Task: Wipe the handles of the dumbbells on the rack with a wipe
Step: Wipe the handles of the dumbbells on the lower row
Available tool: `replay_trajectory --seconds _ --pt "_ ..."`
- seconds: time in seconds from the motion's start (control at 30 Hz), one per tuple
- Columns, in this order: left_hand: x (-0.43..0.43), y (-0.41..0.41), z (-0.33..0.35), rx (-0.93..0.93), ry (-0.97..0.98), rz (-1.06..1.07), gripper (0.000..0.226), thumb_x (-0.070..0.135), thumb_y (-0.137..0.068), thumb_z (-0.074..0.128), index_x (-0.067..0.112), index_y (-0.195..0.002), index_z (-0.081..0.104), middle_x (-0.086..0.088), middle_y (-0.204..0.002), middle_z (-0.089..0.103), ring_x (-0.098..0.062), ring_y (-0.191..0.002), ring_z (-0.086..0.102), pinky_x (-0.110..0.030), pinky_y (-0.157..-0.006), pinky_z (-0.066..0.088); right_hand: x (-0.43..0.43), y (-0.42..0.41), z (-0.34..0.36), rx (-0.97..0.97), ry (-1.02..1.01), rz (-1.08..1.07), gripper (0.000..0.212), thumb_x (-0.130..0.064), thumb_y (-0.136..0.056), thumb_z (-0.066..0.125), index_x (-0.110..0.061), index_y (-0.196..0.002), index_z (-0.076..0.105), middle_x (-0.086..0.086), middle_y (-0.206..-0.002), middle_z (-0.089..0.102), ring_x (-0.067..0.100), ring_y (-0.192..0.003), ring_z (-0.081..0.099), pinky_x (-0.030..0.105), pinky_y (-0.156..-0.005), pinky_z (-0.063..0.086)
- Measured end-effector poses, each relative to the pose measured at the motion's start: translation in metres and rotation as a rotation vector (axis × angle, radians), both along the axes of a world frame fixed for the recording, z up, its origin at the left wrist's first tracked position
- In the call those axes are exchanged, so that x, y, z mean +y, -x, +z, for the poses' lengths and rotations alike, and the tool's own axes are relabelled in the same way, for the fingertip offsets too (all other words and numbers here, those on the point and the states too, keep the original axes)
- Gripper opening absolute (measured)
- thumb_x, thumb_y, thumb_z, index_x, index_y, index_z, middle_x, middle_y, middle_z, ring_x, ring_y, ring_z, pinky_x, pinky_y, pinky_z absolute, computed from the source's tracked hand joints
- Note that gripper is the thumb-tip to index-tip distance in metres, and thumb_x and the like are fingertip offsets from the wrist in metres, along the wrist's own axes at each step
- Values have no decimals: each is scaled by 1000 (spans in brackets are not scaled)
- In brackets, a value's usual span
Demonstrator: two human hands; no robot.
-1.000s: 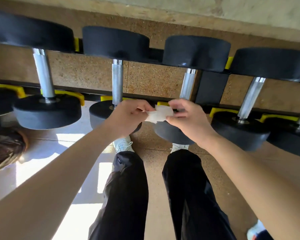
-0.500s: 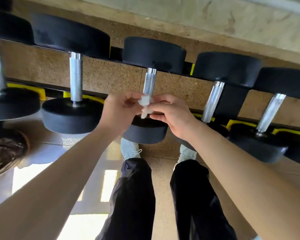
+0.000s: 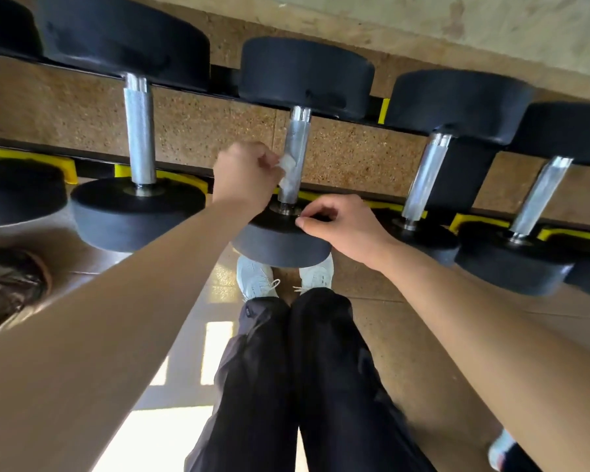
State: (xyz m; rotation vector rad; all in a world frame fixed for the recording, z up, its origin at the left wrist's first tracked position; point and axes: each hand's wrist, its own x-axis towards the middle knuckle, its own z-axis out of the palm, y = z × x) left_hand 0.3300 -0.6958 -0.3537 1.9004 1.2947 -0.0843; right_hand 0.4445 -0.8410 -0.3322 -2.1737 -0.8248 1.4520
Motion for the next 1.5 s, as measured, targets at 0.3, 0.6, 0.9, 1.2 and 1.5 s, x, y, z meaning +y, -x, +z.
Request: replay_trajectory --seconds 0.3,0.6,0.9,1.2,1.5 --pt "1 -12 19 -218 -242 -99 15 19 -87 72 16 -99 79 0 -96 74 -12 -78 66 -23 -73 52 -12 5 -11 64 -67 -133 17 -43 -83 76 -29 -94 76 -18 -93 73 -3 -96 63 19 -91 45" --pt "-17 -7 2 -117 -350 -590 20 1 -84 70 16 -93 80 -14 -98 58 -33 -82 63 -47 -60 59 -15 0 -17 116 -81 -145 22 -45 -81 78 -28 -94 76 -17 -93 73 -2 -95 64 18 -85 45" --pt "14 6 15 23 -103 -467 21 5 -92 67 19 -103 78 4 -100 54 -17 -85 58 -25 -75 47 -14 -14 -19 160 -64 -115 21 -36 -81 80 -24 -97 77 -14 -97 74 1 -98 66 33 -100 51" --pt "-5 1 7 47 108 -34 14 19 -99 58 10 -97 69 2 -76 62 -14 -66 57 -16 -52 38 0 -3 -18 77 -33 -330 15 -16 -80 80 -22 -92 76 -5 -85 75 10 -86 71 37 -90 58" --pt "9 39 31 -209 704 -32 13 5 -103 50 8 -97 62 -10 -93 59 -17 -88 53 -31 -80 43 18 14 17 119 -184 -202 53 -6 -78 81 -17 -125 59 -5 -120 66 6 -104 66 27 -89 57"
